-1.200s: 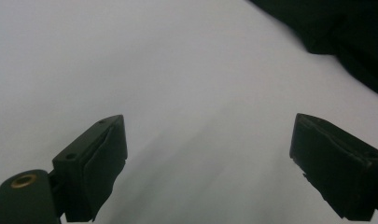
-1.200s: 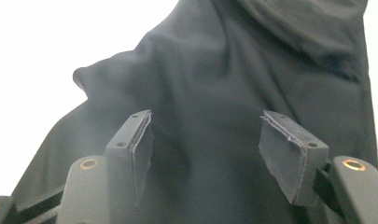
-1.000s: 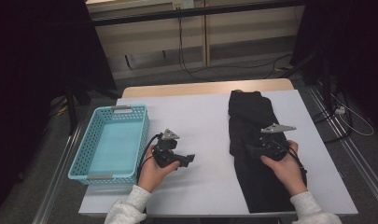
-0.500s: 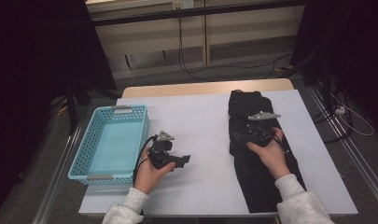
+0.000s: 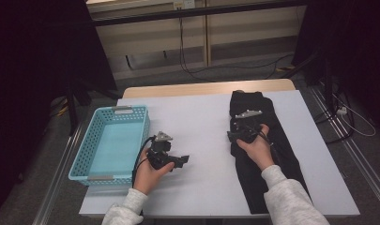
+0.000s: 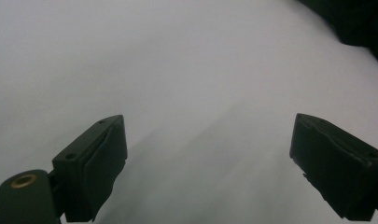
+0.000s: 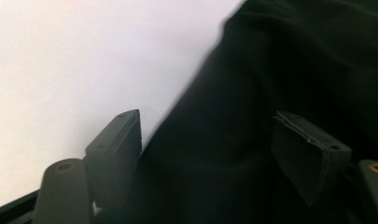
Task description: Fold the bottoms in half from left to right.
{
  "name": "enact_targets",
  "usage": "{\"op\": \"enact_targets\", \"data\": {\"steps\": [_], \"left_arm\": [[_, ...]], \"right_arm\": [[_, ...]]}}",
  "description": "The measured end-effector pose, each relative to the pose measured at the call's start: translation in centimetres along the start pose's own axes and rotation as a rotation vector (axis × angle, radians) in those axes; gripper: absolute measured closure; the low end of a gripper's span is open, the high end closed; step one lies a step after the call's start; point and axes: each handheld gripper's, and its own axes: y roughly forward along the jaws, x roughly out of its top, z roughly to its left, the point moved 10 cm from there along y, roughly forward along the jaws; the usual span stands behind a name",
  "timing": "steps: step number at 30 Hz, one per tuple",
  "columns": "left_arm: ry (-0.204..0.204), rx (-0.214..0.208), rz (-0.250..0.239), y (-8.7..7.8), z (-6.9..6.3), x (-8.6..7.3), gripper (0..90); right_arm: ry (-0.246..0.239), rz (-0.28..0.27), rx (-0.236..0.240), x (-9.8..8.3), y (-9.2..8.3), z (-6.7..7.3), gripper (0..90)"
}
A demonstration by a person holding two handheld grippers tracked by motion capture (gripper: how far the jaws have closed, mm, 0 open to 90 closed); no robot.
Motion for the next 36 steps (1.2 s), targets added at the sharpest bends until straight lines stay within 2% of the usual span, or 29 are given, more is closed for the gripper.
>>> {"op": "enact_targets", "data": {"steps": [6,10,16,23,29,32,36], "left_arm": [[-0.002,0.001,0.011,-0.1,0.1,-0.4,11.1],[-0.017,0.012,-0.007,-0.3,0.5,-0.2,11.1],[-0.009,0.012,-0.004,-0.4,0.3,-0.3,11.1],[-0.010,0.013,-0.001,-0.5,0.2,-0.5,11.1],[-0.020,0.010,0.004,-0.6,0.2,-0.6,11.0],[-0.015,0.009,-0.001,-0.7,0.2,-0.4,11.0],[-0.017,0.000,0.002,-0.6,0.1,-0.2,11.0]], "right_arm": [[0.008,-0.008,0.000,-0.1,0.0,-0.4,29.3],[0.008,-0.022,-0.003,0.4,0.2,-0.5,44.0],[0.011,-0.017,-0.006,0.5,0.2,-0.7,57.9],[0.011,-0.027,-0.018,0.4,0.1,-1.8,80.9],[0.010,-0.033,0.000,0.4,0.1,-2.0,83.1],[0.036,-0.048,0.031,0.5,-0.1,-2.0,83.7],[0.015,-0.044,0.034,0.6,-0.2,-1.7,83.9]]}}
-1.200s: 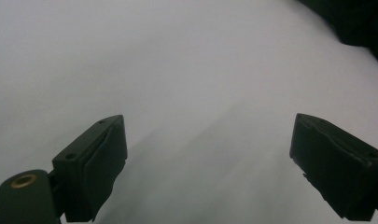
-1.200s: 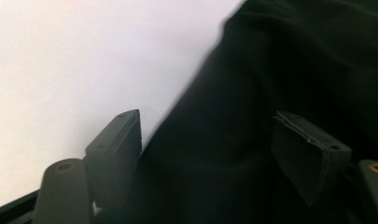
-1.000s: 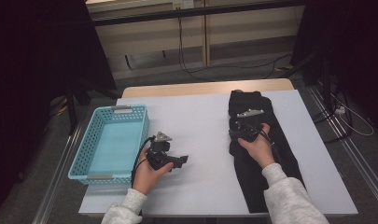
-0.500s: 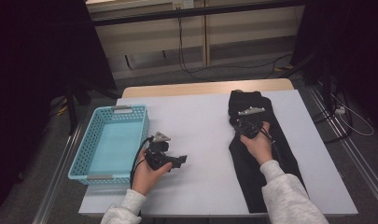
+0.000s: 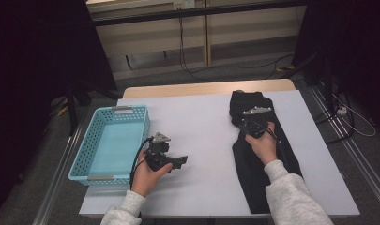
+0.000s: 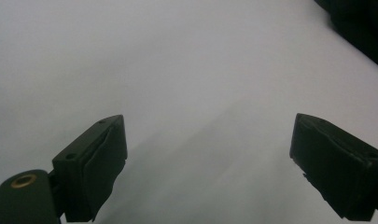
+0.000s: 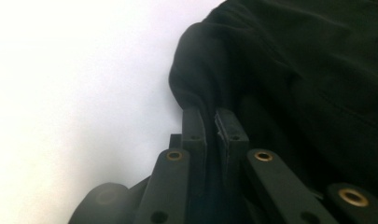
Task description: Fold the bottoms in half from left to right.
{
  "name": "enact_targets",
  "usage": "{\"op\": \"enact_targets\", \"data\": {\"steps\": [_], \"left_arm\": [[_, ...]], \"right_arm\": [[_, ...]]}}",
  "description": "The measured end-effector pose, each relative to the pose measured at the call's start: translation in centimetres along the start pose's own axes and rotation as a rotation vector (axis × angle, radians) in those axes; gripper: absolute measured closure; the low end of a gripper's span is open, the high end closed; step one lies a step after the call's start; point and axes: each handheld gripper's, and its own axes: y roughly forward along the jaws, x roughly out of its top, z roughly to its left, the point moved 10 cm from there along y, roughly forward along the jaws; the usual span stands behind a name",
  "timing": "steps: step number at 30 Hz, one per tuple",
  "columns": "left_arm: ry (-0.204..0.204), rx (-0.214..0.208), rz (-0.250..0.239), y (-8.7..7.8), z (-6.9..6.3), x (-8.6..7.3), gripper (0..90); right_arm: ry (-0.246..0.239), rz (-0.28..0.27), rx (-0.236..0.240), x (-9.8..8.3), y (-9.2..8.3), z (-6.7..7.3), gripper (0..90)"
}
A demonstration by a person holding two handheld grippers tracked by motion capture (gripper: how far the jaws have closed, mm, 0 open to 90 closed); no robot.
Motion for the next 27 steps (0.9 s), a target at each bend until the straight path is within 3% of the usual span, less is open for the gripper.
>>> {"op": "enact_targets", "data": {"steps": [6,13,17,20,23,27], "left_arm": [[-0.006,0.004,-0.005,0.0,0.2,0.3,11.0],[-0.013,0.011,-0.013,0.0,0.2,0.4,11.0],[-0.007,0.012,-0.009,0.0,0.1,0.3,11.0],[-0.011,0.013,-0.013,-0.2,0.3,0.4,11.0],[-0.030,0.043,-0.011,-0.7,1.0,0.4,11.0],[-0.040,0.063,-0.025,-0.9,1.4,0.6,10.2]], "right_arm": [[-0.014,-0.018,0.053,0.5,-0.3,1.5,84.1],[-0.065,-0.033,0.140,1.1,-0.3,4.9,84.1],[-0.112,-0.028,0.221,1.4,-0.2,8.1,84.0],[-0.162,-0.022,0.308,1.3,-0.2,11.2,83.9],[-0.205,-0.009,0.397,1.0,-0.4,14.3,83.9],[-0.275,0.011,0.437,0.3,-0.6,17.0,80.2]]}}
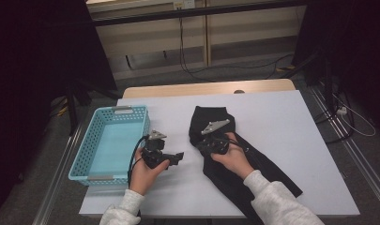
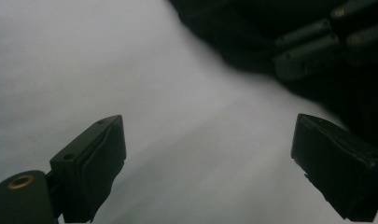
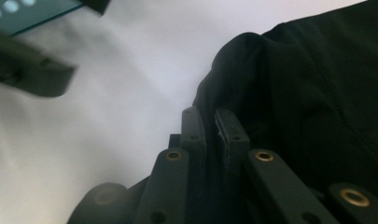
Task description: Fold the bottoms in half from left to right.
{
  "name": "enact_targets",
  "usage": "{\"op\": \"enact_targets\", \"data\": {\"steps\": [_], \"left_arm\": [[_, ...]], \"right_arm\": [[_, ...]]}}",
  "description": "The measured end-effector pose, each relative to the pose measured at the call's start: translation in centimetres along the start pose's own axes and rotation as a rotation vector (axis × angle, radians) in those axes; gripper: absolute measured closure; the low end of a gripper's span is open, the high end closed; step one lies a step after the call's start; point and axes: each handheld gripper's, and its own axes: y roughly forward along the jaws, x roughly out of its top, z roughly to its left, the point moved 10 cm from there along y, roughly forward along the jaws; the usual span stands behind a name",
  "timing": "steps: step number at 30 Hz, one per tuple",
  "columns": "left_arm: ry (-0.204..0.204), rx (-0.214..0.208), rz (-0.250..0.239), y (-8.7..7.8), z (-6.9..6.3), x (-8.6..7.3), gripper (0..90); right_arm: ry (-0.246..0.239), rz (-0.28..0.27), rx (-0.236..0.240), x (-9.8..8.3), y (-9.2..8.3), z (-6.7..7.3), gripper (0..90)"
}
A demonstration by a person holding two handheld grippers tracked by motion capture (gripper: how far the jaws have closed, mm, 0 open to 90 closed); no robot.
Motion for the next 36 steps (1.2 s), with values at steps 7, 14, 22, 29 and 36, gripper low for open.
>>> {"op": "enact_targets", "data": {"steps": [7,14,22,29,36], "left_arm": [[0.011,-0.003,0.004,0.2,-0.3,0.0,10.1],[0.018,-0.001,-0.015,0.3,-0.3,0.8,10.1],[0.023,-0.004,-0.014,0.9,-0.3,1.0,10.1],[0.021,-0.012,-0.014,1.1,-0.3,1.2,10.0],[0.023,-0.017,-0.016,1.0,-0.2,1.5,9.6]], "right_arm": [[0.076,-0.007,0.017,-0.1,-0.9,-0.5,43.1],[0.104,-0.072,-0.073,0.0,-4.4,-2.6,26.4],[0.136,-0.064,-0.131,-2.6,-7.3,-4.7,25.4],[0.171,-0.059,-0.161,-4.6,-9.3,-6.1,25.4],[0.180,-0.073,-0.181,-5.6,-10.6,-6.5,21.6]]}}
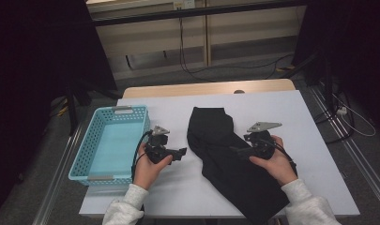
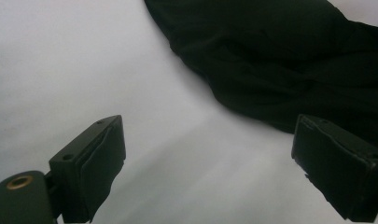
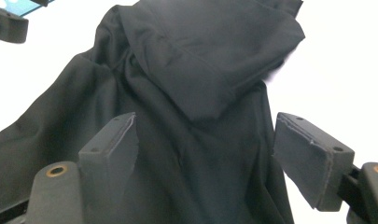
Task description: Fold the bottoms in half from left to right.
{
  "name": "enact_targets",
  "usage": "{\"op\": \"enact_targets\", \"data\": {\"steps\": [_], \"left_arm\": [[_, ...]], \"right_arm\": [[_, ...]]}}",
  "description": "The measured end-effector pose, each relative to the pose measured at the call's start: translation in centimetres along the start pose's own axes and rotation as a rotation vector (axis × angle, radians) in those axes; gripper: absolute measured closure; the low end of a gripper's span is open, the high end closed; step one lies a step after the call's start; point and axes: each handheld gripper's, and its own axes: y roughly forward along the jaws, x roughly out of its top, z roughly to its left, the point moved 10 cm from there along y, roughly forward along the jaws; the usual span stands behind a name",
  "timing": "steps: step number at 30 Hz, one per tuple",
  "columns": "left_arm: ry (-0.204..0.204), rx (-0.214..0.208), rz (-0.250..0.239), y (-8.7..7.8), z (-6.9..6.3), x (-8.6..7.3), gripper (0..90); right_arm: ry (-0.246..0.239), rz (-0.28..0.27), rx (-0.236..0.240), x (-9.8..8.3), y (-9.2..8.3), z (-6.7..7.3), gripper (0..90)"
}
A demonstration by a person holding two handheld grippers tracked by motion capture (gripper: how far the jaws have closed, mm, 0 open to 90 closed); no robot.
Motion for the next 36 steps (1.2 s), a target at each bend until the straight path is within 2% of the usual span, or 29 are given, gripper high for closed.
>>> {"op": "enact_targets", "data": {"steps": [5,13,14,18,21,24,28,33,36], "left_arm": [[0.002,0.000,-0.002,0.0,-0.1,0.2,9.6],[0.002,-0.015,-0.005,-0.1,-0.2,0.4,9.4],[-0.011,-0.014,-0.009,-0.1,-0.2,0.4,9.3],[-0.010,-0.011,-0.006,-0.1,-0.1,0.4,8.6],[0.000,-0.018,-0.003,0.0,-0.2,0.4,8.6],[-0.009,-0.018,-0.008,0.2,-0.2,0.5,8.5],[-0.007,-0.020,-0.005,0.2,-0.3,0.4,8.5],[0.000,-0.017,-0.003,0.3,-0.3,0.5,8.5],[-0.002,-0.019,-0.001,0.3,-0.5,0.6,8.5]], "right_arm": [[0.036,0.005,0.007,-1.0,-0.8,-0.6,20.3],[0.035,-0.001,-0.018,-2.1,-2.6,-1.5,17.0],[0.029,0.007,-0.024,-2.4,-2.7,-1.6,16.8],[0.064,0.022,-0.026,-3.2,-3.0,-2.0,14.8],[0.054,0.023,-0.026,-3.5,-3.5,-2.1,13.4],[0.038,0.033,-0.042,-4.0,-4.0,-2.3,12.9],[0.054,0.032,-0.036,-4.6,-4.5,-2.6,7.9],[0.063,0.025,-0.050,-5.2,-5.2,-3.2,14.0],[0.070,0.031,-0.066,-5.6,-5.5,-3.6,14.3]]}}
